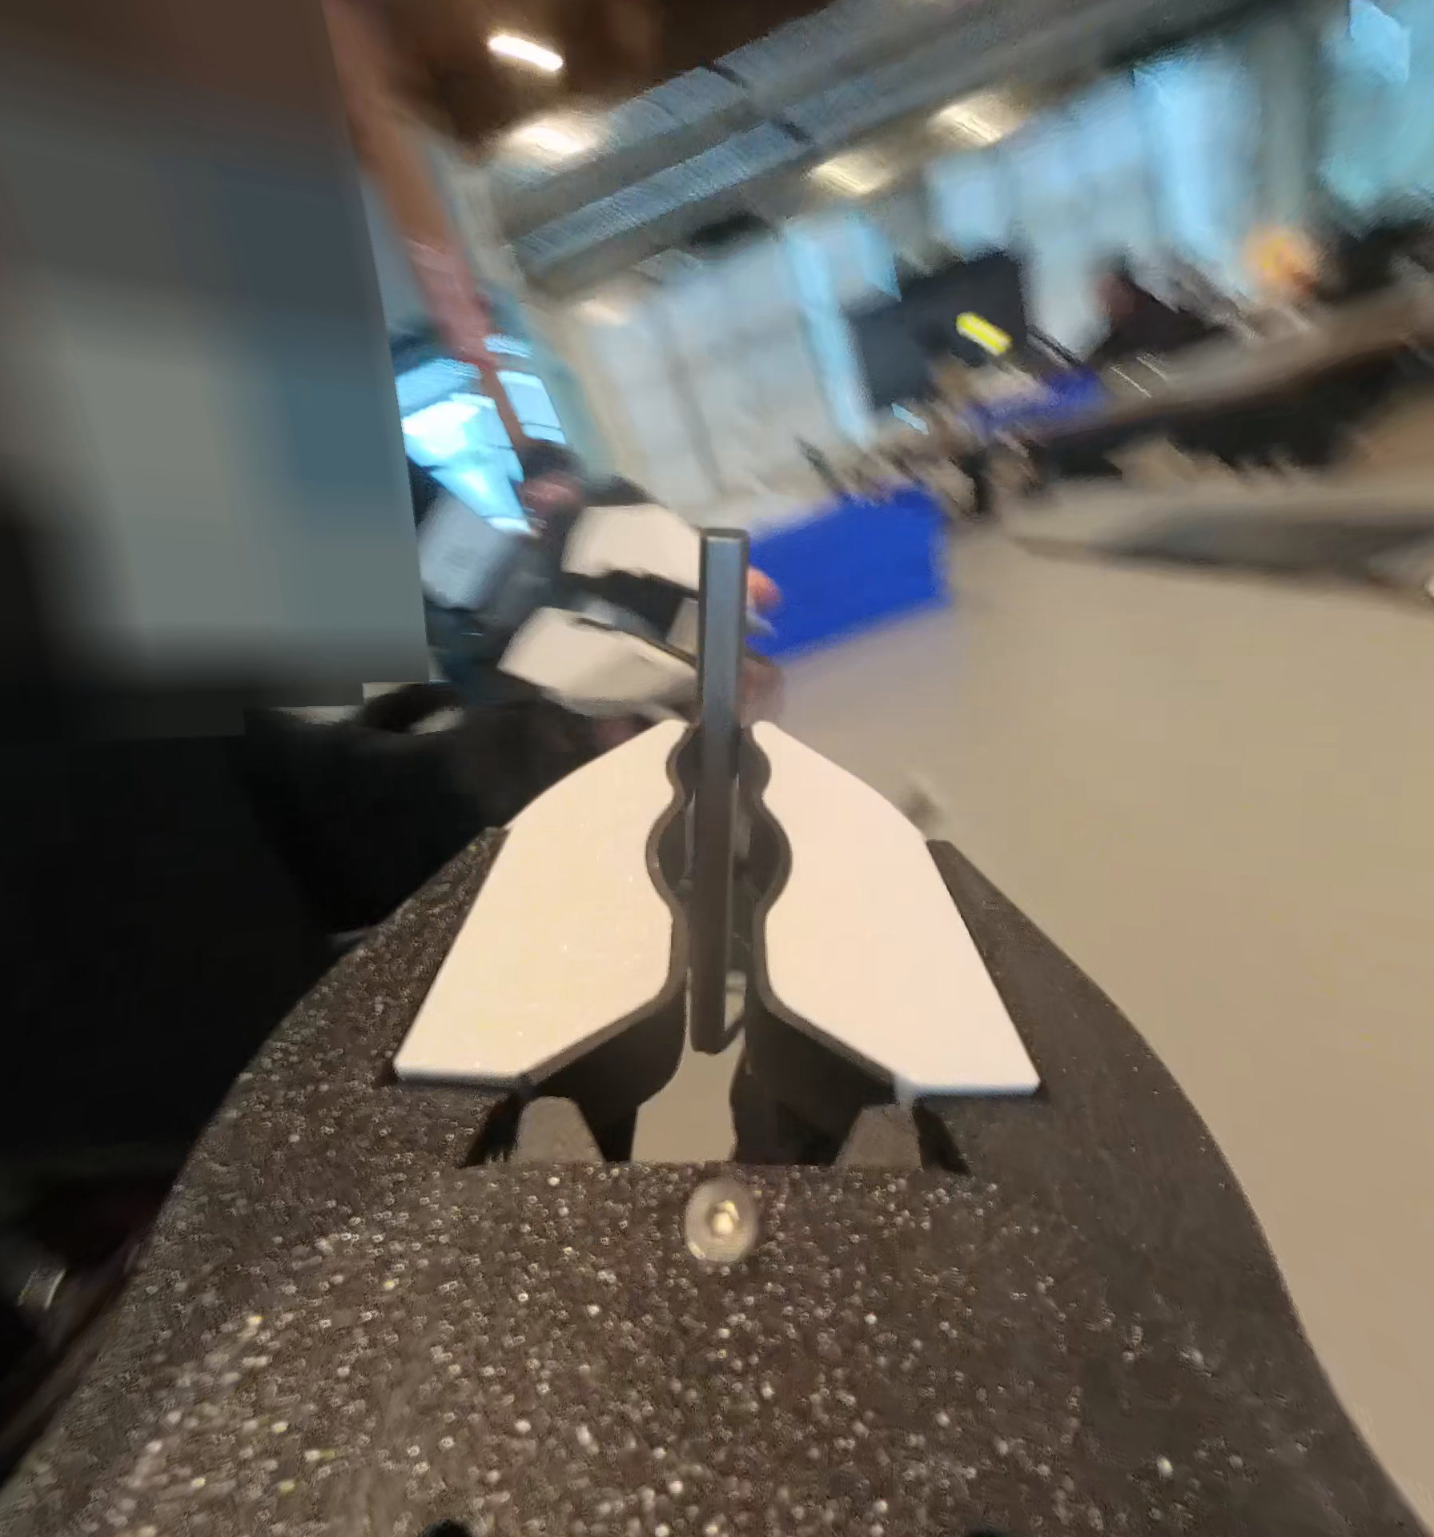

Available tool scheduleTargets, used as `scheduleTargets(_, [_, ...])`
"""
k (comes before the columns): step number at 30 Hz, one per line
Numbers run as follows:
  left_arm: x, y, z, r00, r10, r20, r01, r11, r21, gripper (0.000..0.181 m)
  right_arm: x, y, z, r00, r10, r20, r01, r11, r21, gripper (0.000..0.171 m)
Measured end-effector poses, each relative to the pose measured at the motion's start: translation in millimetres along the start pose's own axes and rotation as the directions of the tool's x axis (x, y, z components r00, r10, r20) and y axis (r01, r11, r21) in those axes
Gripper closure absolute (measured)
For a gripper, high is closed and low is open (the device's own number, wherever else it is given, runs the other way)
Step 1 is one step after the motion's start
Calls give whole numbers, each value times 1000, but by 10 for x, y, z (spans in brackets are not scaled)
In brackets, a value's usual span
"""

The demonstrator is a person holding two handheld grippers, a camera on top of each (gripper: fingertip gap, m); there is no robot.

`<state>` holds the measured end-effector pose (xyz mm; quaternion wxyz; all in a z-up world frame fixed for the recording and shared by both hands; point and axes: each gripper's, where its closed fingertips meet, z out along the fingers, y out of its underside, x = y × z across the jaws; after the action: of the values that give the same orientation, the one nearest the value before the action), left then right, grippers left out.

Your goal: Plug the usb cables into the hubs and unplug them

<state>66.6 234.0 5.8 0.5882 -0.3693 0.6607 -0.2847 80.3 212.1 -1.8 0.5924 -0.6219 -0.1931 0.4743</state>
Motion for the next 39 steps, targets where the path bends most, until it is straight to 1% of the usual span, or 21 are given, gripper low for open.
scheduleTargets(3, [-32,101,19,998,-69,-7,69,997,-32,166,226,21,-19,984,123,-128,-123,992,2,162])
scheduleTargets(5, [-34,155,34,995,-103,-13,102,994,-46,166,366,69,-62,948,243,-207,-244,969,22,162])
scheduleTargets(6, [-19,175,43,992,-123,-28,122,991,-50,166,419,98,-80,929,287,-233,-288,957,28,161])
scheduleTargets(8, [25,216,62,983,-171,-65,167,984,-61,166,492,123,-117,907,325,-269,-327,944,38,161])
scheduleTargets(11, [114,308,91,961,-248,-126,234,965,-117,166,551,147,-157,891,338,-304,-342,939,44,161])
scheduleTargets(13, [218,376,99,931,-312,-187,281,943,-177,166,560,163,-161,892,323,-315,-331,943,30,161])
scheduleTargets(16, [279,462,119,893,-400,-206,351,906,-237,166,541,177,-122,907,277,-319,-294,956,-8,161])
scheduleTargets(20, [289,501,123,825,-523,-212,467,844,-264,166,518,195,-77,922,218,-321,-244,969,-44,161])
scheduleTargets(24, [296,577,121,767,-609,-201,541,783,-306,166,542,215,-85,915,221,-339,-255,965,-58,161])
scheduleTargets(26, [313,615,124,751,-631,-197,556,764,-327,166,584,266,-105,900,232,-369,-279,957,-79,161])
scheduleTargets(28, [349,651,130,736,-647,-198,563,748,-351,166,661,342,-159,866,264,-425,-333,938,-95,160])
scheduleTargets(31, [425,723,155,726,-659,-196,558,731,-392,166,765,442,-243,804,344,-485,-431,899,-78,159])
scheduleTargets(34, [512,793,191,716,-670,-195,553,715,-427,166,820,493,-310,761,404,-508,-497,866,-55,158])
scheduleTargets(39, [579,904,201,748,-642,-168,501,713,-491,166,830,542,-324,748,411,-521,-517,853,-70,154])
